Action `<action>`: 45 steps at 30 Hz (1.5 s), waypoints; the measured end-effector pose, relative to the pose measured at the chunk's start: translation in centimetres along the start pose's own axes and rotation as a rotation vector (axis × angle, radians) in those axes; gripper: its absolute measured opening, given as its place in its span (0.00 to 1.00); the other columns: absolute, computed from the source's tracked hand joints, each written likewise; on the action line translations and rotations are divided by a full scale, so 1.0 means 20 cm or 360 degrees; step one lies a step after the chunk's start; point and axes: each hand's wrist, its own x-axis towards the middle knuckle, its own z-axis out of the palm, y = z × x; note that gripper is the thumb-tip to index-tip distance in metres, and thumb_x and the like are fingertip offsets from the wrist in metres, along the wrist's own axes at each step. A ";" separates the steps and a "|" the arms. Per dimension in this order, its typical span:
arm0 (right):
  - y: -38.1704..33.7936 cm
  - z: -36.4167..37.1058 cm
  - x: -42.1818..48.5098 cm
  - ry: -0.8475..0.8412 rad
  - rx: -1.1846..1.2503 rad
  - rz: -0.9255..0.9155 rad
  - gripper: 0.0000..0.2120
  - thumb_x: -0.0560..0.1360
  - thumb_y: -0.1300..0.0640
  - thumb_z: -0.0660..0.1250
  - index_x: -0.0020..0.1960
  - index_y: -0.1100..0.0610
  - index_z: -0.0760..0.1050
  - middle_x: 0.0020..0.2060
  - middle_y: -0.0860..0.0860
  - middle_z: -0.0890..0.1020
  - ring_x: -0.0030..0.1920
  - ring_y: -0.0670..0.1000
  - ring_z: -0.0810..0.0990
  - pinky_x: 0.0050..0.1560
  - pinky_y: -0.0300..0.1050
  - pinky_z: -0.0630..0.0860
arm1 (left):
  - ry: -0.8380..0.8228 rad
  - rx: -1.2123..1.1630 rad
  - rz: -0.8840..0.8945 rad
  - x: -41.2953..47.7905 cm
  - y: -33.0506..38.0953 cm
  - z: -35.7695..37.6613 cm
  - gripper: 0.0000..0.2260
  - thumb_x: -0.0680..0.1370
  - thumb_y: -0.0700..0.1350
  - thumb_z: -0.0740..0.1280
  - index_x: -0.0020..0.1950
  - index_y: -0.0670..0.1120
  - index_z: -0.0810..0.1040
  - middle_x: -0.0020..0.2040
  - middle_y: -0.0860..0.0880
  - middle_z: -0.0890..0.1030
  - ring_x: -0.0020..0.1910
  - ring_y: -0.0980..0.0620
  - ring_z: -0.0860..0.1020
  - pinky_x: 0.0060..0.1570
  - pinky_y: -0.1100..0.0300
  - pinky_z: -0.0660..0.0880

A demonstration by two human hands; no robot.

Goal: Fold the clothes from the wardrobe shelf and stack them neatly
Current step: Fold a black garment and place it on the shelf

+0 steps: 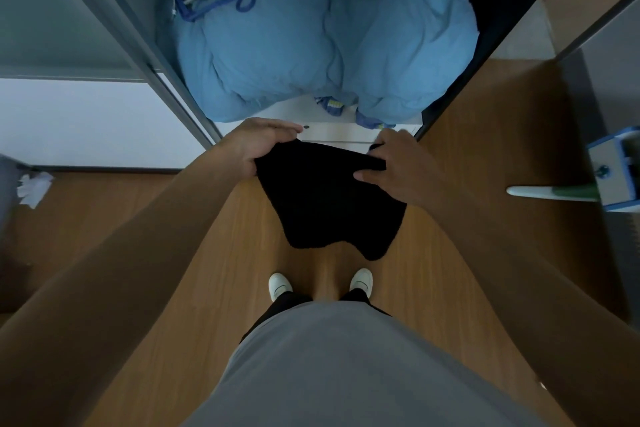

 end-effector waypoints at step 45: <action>-0.07 0.07 0.04 0.0056 0.2184 0.0887 0.11 0.76 0.51 0.73 0.55 0.55 0.81 0.50 0.53 0.87 0.49 0.52 0.86 0.51 0.47 0.82 | -0.0095 -0.0938 -0.0265 0.01 -0.14 -0.09 0.27 0.76 0.68 0.62 0.54 0.45 0.83 0.52 0.42 0.86 0.50 0.44 0.85 0.43 0.53 0.81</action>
